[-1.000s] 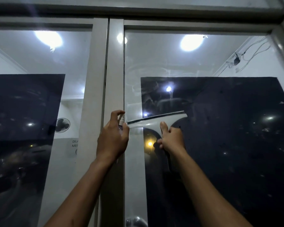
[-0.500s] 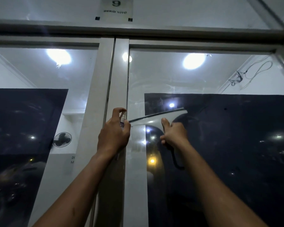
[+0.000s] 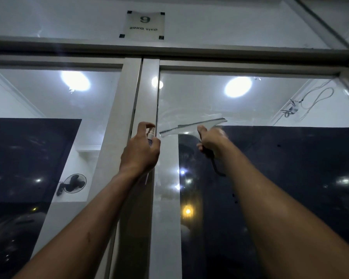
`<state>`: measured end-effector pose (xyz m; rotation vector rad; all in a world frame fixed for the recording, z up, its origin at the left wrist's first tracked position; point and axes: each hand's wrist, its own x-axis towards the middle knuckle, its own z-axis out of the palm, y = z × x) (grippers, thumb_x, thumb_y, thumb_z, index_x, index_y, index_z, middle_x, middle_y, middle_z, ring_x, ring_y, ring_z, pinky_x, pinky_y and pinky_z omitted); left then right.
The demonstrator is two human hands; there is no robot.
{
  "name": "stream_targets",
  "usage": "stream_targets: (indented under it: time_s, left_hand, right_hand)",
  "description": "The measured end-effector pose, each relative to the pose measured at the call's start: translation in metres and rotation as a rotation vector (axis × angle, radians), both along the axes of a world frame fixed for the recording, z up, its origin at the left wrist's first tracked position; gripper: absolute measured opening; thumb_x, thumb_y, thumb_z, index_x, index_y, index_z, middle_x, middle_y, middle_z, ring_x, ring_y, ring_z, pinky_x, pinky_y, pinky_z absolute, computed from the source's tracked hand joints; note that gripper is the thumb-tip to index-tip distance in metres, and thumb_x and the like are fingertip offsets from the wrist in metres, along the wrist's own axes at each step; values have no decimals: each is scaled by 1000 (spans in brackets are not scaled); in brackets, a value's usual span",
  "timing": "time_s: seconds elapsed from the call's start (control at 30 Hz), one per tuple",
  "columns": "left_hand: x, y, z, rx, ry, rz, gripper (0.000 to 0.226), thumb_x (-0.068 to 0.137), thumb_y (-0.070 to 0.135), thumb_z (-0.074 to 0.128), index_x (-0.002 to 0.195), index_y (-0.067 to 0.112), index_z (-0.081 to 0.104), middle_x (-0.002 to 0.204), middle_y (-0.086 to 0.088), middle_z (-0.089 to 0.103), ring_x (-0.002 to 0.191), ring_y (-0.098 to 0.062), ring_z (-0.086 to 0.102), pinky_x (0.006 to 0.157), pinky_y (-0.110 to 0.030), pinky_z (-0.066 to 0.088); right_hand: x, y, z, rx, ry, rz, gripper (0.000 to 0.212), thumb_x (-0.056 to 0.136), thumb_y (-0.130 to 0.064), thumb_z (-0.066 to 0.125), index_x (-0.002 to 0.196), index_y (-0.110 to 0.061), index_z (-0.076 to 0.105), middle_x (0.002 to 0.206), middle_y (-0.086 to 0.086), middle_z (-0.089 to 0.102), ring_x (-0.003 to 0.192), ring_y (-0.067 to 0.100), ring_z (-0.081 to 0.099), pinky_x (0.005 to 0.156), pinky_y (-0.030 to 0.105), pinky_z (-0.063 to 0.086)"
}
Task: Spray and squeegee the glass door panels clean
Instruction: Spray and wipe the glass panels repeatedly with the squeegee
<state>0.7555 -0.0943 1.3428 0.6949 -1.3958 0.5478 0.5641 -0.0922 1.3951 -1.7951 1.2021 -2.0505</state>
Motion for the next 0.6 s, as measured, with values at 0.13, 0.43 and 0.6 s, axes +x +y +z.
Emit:
stream_targets:
  time_s: [0.13, 0.43, 0.6]
  left_hand:
    - [-4, 3, 3, -3, -12, 1, 34, 102, 22, 49, 135, 22, 43, 99, -8, 60, 85, -31, 61, 77, -42, 54]
    - [-19, 0, 19, -25, -30, 39, 33, 102, 23, 46, 135, 21, 41, 91, -10, 62, 72, -22, 59, 68, -39, 53]
    - [-14, 4, 25, -21, -21, 54, 33, 101, 23, 47, 134, 24, 41, 95, -7, 61, 84, -30, 62, 79, -46, 56]
  right_hand:
    - [-17, 4, -67, 22, 3, 25, 43, 101, -45, 49, 91, -3, 54, 68, 14, 64, 42, 16, 55, 39, 20, 38]
    - [5, -4, 38, -55, -78, 14, 41, 102, -40, 49, 112, -1, 58, 81, 14, 68, 43, 17, 55, 37, 20, 38]
    - [3, -1, 49, -71, -57, 14, 36, 101, -40, 50, 100, -6, 61, 102, 17, 68, 41, 18, 52, 32, 16, 36]
